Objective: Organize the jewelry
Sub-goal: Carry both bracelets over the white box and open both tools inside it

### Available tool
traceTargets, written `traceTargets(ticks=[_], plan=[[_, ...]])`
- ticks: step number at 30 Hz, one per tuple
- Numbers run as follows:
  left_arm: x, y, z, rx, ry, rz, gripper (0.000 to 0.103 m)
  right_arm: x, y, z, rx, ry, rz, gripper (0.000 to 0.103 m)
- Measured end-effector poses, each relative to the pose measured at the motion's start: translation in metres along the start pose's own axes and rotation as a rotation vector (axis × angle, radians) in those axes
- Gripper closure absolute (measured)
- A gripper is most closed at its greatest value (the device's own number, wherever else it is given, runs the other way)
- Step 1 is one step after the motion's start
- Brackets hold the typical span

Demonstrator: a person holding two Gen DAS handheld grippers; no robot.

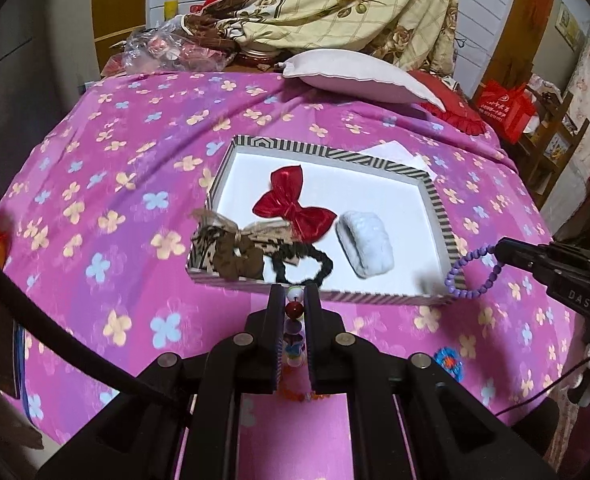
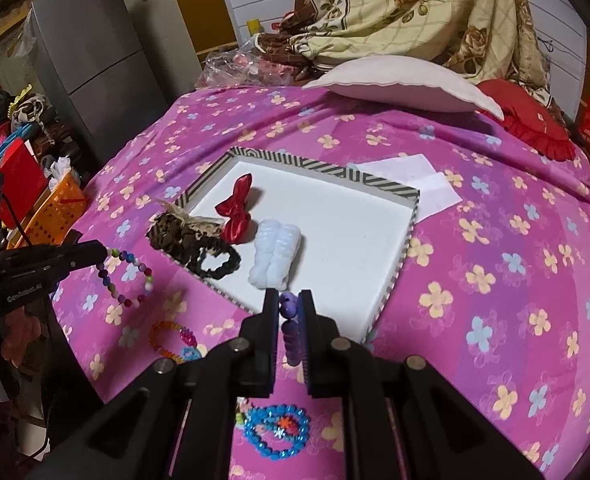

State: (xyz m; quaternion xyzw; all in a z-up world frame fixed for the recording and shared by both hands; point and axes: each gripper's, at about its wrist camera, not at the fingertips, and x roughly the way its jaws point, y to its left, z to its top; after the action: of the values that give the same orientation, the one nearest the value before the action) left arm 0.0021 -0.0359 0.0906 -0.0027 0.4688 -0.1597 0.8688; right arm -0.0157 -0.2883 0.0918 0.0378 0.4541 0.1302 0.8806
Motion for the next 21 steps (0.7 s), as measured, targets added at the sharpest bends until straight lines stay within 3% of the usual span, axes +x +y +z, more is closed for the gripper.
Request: traceTargets(ticks=[21], plan=[[0.084,0.035,0.09,-0.035,0.028,0.1,0.087,0.097,0.001,0.104,-0.011,0.038,-0.007,0.093]])
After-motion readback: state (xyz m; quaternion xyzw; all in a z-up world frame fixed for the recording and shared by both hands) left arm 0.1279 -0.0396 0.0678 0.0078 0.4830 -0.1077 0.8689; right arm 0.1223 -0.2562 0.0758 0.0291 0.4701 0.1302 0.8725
